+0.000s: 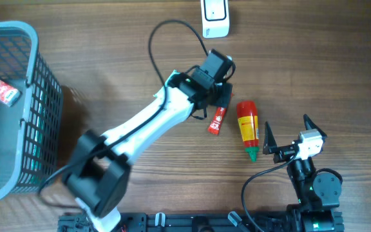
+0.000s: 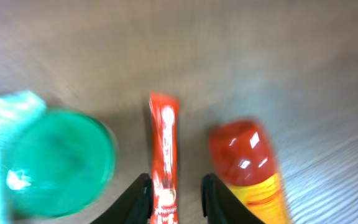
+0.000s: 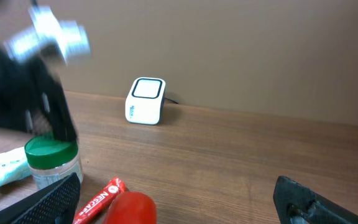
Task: Scan the item barcode
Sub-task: 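Carry the Nescafe sachet out and drop it beside the sauce bottle, then reach the left gripper into the basket and grasp a small red packet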
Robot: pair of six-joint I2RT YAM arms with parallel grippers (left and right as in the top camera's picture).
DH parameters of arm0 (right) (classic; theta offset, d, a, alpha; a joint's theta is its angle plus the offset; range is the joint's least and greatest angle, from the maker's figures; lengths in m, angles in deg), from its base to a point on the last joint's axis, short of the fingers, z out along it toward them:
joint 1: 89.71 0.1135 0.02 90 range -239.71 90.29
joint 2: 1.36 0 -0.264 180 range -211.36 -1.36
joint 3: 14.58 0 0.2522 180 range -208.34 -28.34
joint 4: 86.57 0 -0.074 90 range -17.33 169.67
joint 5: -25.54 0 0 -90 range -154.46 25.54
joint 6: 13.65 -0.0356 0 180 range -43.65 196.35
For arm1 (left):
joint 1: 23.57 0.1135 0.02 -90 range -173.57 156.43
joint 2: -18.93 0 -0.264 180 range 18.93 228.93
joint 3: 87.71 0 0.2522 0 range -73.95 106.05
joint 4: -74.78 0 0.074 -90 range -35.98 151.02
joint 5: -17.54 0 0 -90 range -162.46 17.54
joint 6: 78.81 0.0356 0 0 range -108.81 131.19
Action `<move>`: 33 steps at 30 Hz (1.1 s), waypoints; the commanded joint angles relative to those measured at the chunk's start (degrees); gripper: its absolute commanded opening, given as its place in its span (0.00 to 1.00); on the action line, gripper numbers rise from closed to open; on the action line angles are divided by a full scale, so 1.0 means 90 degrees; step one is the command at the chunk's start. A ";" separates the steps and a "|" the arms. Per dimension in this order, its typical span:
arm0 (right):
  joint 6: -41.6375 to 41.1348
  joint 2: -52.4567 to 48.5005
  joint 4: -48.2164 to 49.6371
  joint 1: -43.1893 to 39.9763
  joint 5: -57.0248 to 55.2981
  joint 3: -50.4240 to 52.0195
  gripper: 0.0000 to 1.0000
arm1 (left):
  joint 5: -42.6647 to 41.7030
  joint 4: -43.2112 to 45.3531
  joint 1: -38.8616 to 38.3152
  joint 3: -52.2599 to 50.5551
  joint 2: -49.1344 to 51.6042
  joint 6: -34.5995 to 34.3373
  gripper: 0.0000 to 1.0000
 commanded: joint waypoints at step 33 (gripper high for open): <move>0.0109 0.0034 0.0029 0.0019 -0.0107 0.0007 1.00 | 0.1246 -0.1821 0.8801 0.0294 -0.1972 -0.2314 0.80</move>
